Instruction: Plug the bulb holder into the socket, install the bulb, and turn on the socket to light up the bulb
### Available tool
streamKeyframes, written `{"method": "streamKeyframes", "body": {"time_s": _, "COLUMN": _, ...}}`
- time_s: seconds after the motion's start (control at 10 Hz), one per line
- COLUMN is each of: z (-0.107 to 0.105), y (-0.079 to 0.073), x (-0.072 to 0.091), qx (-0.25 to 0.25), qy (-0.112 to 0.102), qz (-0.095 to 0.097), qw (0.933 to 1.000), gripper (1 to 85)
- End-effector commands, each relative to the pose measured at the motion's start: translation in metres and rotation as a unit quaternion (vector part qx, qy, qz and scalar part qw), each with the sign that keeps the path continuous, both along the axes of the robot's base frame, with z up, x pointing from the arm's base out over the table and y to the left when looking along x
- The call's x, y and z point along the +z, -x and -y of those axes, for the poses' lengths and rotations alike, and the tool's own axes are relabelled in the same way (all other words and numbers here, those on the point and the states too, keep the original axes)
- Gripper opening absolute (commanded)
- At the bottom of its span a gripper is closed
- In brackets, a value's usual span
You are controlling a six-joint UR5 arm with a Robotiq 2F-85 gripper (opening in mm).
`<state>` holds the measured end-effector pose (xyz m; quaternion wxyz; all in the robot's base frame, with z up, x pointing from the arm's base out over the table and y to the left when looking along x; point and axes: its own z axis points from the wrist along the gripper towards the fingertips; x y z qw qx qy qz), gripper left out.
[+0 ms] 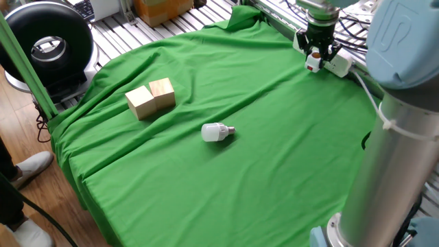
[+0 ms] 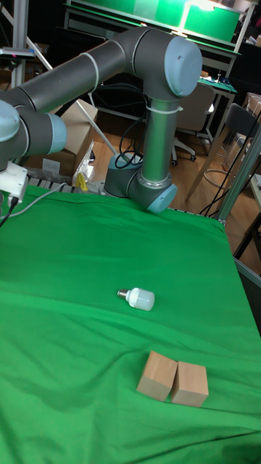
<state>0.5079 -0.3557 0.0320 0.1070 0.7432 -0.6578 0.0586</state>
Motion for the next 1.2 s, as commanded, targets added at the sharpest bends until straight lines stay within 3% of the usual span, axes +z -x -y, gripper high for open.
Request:
{"method": "streamKeyframes", "body": {"time_s": 0.0, "z": -0.015, "y": -0.005, "x": 0.017, "qx": -0.029, "qy": 0.062, "qz": 0.033, "qw": 0.9971, "gripper": 1.0}}
{"method": "streamKeyframes", "body": {"time_s": 0.1, "z": -0.038, "y": -0.003, "x": 0.032, "qx": -0.058, "qy": 0.089, "qz": 0.036, "qw": 0.9936, "gripper": 1.0}}
{"method": "streamKeyframes", "body": {"time_s": 0.2, "z": -0.058, "y": 0.003, "x": 0.025, "qx": -0.084, "qy": 0.059, "qz": 0.022, "qw": 0.9945, "gripper": 1.0}}
{"method": "streamKeyframes", "body": {"time_s": 0.3, "z": -0.051, "y": 0.003, "x": 0.014, "qx": -0.076, "qy": 0.025, "qz": 0.004, "qw": 0.9968, "gripper": 1.3}}
{"method": "streamKeyframes", "body": {"time_s": 0.4, "z": -0.031, "y": 0.001, "x": 0.015, "qx": -0.061, "qy": 0.028, "qz": 0.001, "qw": 0.9977, "gripper": 18.3}}
{"method": "streamKeyframes", "body": {"time_s": 0.5, "z": -0.024, "y": 0.003, "x": 0.013, "qx": -0.061, "qy": 0.018, "qz": -0.001, "qw": 0.9980, "gripper": 30.0}}
{"method": "streamKeyframes", "body": {"time_s": 0.7, "z": -0.018, "y": 0.004, "x": 0.015, "qx": -0.059, "qy": 0.011, "qz": -0.005, "qw": 0.9982, "gripper": 41.7}}
{"method": "streamKeyframes", "body": {"time_s": 0.8, "z": -0.014, "y": 0.004, "x": 0.016, "qx": -0.063, "qy": 0.019, "qz": -0.004, "qw": 0.9979, "gripper": 50.7}}
{"method": "streamKeyframes", "body": {"time_s": 1.1, "z": -0.016, "y": 0.005, "x": 0.012, "qx": -0.068, "qy": 0.009, "qz": -0.011, "qw": 0.9976, "gripper": 64.0}}
